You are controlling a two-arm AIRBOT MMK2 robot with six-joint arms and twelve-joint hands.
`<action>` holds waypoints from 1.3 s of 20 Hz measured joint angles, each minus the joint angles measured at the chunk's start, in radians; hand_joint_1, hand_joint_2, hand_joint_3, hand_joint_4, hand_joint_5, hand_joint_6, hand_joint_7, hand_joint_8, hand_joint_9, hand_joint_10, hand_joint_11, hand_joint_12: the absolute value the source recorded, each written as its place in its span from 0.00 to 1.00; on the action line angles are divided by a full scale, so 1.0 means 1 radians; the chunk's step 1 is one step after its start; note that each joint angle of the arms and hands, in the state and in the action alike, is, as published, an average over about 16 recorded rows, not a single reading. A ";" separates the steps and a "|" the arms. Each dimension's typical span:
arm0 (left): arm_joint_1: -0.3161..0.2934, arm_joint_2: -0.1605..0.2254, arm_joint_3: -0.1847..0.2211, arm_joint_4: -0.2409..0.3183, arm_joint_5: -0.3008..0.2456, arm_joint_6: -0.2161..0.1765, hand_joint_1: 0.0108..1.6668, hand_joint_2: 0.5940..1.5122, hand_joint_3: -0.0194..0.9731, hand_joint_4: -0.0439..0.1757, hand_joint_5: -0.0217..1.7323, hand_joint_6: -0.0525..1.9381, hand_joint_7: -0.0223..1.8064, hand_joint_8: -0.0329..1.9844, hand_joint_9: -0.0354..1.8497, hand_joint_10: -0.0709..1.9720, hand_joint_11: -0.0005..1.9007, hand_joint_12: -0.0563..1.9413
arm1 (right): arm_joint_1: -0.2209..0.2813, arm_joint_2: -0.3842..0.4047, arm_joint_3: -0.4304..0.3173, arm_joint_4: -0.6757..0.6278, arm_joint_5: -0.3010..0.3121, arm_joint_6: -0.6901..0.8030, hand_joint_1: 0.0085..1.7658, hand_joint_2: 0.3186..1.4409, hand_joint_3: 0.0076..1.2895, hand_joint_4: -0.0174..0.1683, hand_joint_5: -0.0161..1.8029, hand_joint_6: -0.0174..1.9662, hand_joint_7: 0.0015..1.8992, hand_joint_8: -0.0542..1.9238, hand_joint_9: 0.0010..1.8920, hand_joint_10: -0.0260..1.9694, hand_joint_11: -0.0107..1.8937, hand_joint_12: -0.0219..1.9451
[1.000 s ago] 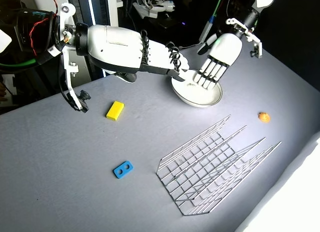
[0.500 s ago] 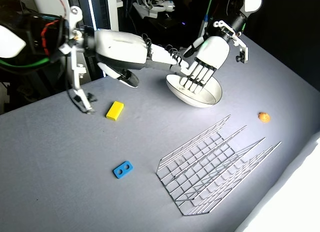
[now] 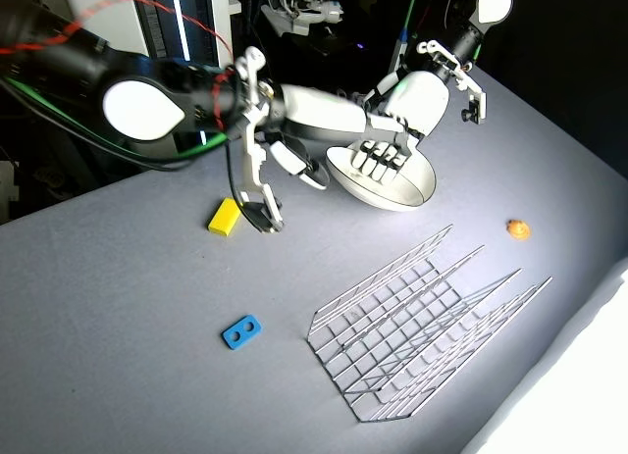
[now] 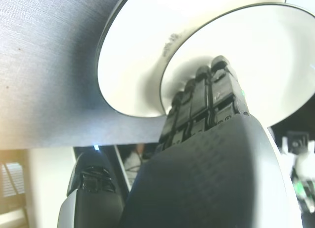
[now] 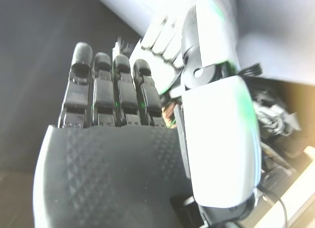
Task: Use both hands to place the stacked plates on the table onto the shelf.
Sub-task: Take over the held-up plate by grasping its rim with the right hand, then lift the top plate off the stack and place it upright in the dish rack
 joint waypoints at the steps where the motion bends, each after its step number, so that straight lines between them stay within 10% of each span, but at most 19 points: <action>1: 0.000 0.000 0.000 -0.001 0.000 0.000 0.00 0.57 0.05 0.18 0.01 0.01 0.01 0.01 0.03 0.04 0.01 0.02 | 0.001 -0.019 0.012 0.008 -0.014 -0.013 0.66 0.64 0.00 0.11 0.12 0.02 0.08 0.03 0.08 0.02 0.01 0.34; 17: 0.003 -0.003 0.003 -0.019 0.001 0.000 0.00 0.57 0.05 0.18 0.01 0.01 0.01 0.01 0.03 0.04 0.01 0.02 | -0.005 -0.251 0.183 0.129 -0.067 -0.194 0.65 0.66 0.01 0.09 0.27 0.03 0.26 0.03 0.26 0.05 0.09 0.59; 26: -0.023 0.007 0.015 -0.050 -0.002 0.001 0.00 0.57 0.05 0.20 0.01 0.02 0.01 0.01 0.03 0.04 0.01 0.02 | -0.006 -0.292 0.206 0.136 -0.047 -0.234 0.65 0.67 0.00 0.05 0.38 0.16 0.41 0.20 0.42 0.29 0.28 0.74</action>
